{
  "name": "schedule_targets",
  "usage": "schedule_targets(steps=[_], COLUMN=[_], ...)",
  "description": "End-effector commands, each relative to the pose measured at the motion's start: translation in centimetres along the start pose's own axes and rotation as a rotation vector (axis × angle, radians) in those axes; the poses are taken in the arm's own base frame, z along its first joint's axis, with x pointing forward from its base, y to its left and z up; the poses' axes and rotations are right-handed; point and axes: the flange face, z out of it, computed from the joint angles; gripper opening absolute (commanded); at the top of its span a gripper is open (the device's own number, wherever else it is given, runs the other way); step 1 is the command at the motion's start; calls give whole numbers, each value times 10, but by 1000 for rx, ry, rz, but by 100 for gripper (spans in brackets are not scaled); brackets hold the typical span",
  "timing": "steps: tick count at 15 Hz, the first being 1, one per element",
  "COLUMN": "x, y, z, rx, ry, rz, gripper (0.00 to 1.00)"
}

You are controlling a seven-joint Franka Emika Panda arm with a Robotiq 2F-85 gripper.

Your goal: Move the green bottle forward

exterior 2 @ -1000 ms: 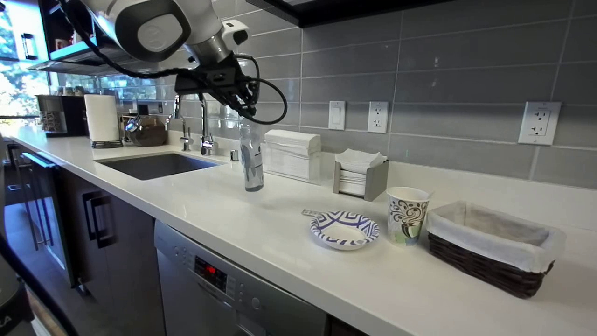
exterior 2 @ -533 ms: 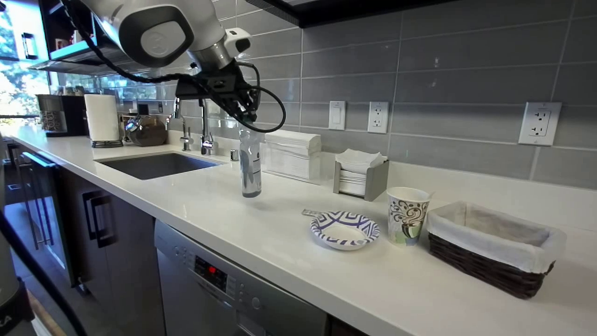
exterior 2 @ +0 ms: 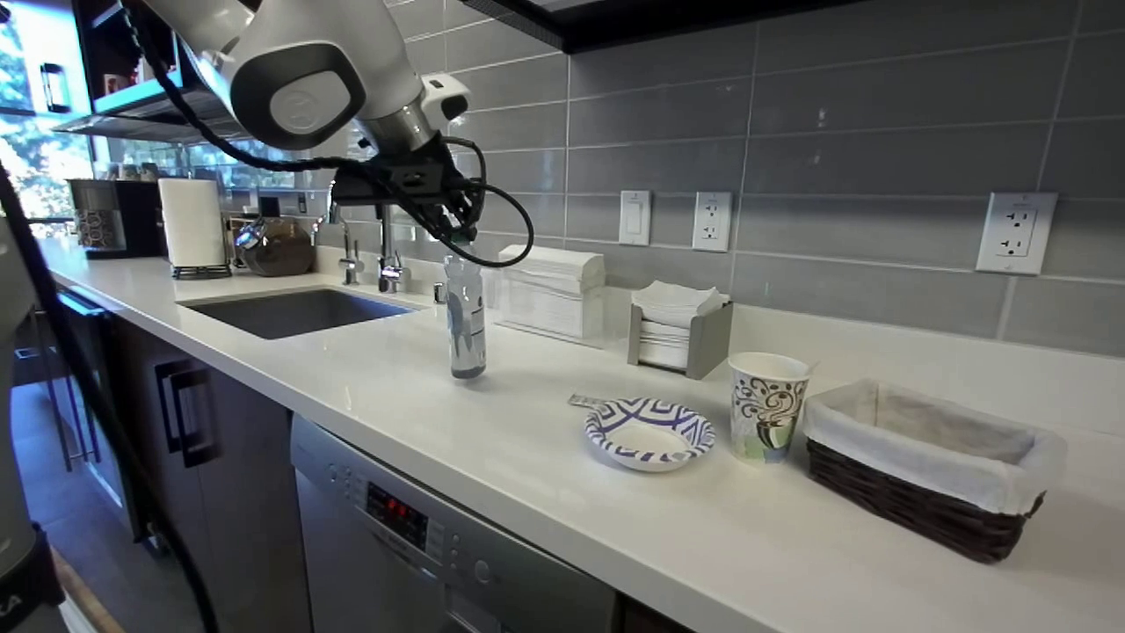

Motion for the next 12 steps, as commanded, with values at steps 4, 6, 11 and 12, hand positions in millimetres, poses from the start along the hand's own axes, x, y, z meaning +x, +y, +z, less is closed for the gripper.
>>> schedule_targets(steps=[4, 6, 11, 12], x=[-3, 4, 23, 24], y=[-4, -1, 3, 0], z=[9, 2, -26, -33], rx=[64, 58, 33, 44], ry=[5, 14, -49, -97], rz=[-13, -9, 26, 44], gripper=[59, 73, 100, 100])
